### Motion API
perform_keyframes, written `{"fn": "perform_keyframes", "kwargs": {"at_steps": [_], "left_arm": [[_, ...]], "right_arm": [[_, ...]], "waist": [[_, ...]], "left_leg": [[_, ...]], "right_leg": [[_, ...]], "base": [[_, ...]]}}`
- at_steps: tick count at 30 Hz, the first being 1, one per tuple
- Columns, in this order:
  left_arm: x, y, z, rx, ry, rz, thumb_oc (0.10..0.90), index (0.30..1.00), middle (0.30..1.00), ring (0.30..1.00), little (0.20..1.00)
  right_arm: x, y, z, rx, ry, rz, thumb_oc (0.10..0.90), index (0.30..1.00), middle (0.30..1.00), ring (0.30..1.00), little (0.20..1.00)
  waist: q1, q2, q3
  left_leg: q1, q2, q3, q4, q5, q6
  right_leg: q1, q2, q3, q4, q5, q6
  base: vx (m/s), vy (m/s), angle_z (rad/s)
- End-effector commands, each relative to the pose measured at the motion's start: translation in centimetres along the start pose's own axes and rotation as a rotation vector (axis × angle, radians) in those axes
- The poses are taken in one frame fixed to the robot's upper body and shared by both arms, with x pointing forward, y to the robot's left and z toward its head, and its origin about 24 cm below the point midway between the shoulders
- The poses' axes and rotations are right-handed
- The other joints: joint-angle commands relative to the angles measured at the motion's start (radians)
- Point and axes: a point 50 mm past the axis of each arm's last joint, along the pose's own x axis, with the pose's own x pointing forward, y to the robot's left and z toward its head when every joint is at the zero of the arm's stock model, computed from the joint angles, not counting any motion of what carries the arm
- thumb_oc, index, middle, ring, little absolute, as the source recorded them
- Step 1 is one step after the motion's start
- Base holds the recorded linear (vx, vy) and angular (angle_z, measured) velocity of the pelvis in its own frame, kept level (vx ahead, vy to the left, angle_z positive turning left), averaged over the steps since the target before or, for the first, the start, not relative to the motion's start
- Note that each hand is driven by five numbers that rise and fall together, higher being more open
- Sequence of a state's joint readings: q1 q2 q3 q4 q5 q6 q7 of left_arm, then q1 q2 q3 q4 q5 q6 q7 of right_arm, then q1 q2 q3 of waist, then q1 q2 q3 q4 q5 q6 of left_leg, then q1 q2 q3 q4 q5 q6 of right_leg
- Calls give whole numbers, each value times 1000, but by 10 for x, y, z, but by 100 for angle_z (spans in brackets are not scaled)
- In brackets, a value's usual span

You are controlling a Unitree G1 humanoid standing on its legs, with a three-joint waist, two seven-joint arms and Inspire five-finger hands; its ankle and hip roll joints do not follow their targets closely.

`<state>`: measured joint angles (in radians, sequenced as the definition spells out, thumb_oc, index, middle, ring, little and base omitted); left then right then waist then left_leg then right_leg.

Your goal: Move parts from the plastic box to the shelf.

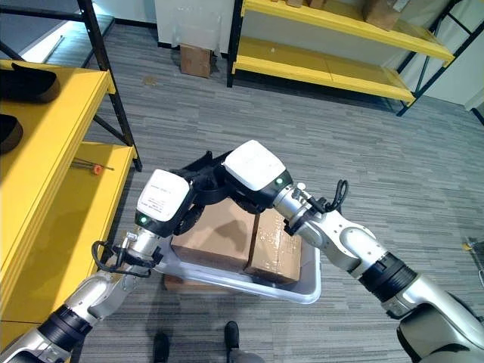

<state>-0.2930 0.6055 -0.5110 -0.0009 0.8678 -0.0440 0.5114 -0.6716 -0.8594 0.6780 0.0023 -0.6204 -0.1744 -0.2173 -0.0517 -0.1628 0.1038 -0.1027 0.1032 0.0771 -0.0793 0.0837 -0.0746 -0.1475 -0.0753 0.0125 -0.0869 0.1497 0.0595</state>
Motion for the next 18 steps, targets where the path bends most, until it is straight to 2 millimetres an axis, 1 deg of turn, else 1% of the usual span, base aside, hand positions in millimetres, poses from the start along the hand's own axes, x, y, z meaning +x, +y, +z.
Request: {"fn": "perform_keyframes", "kwargs": {"at_steps": [1, 6, 9, 10, 11, 14, 16, 18], "left_arm": [[30, 9, 24, -76, -120, 72, 400, 300, 300, 300, 300], [30, 9, 24, -74, -119, 72, 400, 300, 300, 300, 300], [29, 7, 23, -72, -112, 63, 400, 300, 300, 300, 300], [29, 6, 22, -73, -105, 57, 400, 300, 300, 300, 300], [28, 6, 21, -70, -99, 55, 400, 300, 300, 300, 300], [27, 5, 19, -71, -89, 48, 400, 300, 300, 300, 300], [24, 5, 15, -66, -70, 39, 400, 300, 300, 300, 300], [23, 4, 14, -64, -65, 35, 400, 300, 300, 300, 300]], "right_arm": [[40, -104, 24, 55, -165, -543, 400, 300, 300, 300, 300], [41, -103, 25, 62, -163, -544, 400, 300, 300, 300, 300], [40, -100, 24, 87, -149, -542, 400, 300, 300, 300, 300], [39, -98, 24, 118, -138, -545, 631, 624, 624, 624, 624], [38, -98, 23, 123, -130, -552, 900, 1000, 1000, 1000, 1000], [34, -96, 22, 156, -117, -560, 900, 1000, 1000, 1000, 1000], [28, -94, 18, 190, -86, -572, 900, 1000, 1000, 1000, 1000], [25, -93, 16, 207, -71, -577, 900, 1000, 1000, 1000, 1000]], "waist": [[-8, 5, -47], [-8, 6, -52], [-10, 11, -54], [-11, 14, -55], [-11, 17, -56], [-13, 21, -59], [-19, 30, -62], [-20, 32, -65]], "left_leg": [[30, 23, 14, -8, -59, 29], [32, 23, 15, -8, -60, 29], [35, 21, 17, -8, -61, 30], [37, 20, 17, -8, -61, 30], [38, 20, 18, -8, -61, 30], [38, 19, 19, -8, -62, 30], [40, 19, 23, -8, -63, 29], [41, 20, 24, -8, -63, 29]], "right_leg": [[87, -35, 47, 25, -172, 57], [89, -35, 49, 25, -172, 56], [93, -36, 50, 24, -170, 56], [94, -37, 49, 24, -171, 56], [95, -38, 49, 25, -170, 57], [95, -38, 53, 24, -170, 56], [93, -38, 56, 22, -167, 57], [92, -38, 57, 21, -166, 57]], "base": [[0, 0, 0], [0, 0, 0], [0, 0, 0], [0, 0, 0], [0, 0, 0], [0, 0, 0], [0, 0, 0], [0, 0, 0]]}}
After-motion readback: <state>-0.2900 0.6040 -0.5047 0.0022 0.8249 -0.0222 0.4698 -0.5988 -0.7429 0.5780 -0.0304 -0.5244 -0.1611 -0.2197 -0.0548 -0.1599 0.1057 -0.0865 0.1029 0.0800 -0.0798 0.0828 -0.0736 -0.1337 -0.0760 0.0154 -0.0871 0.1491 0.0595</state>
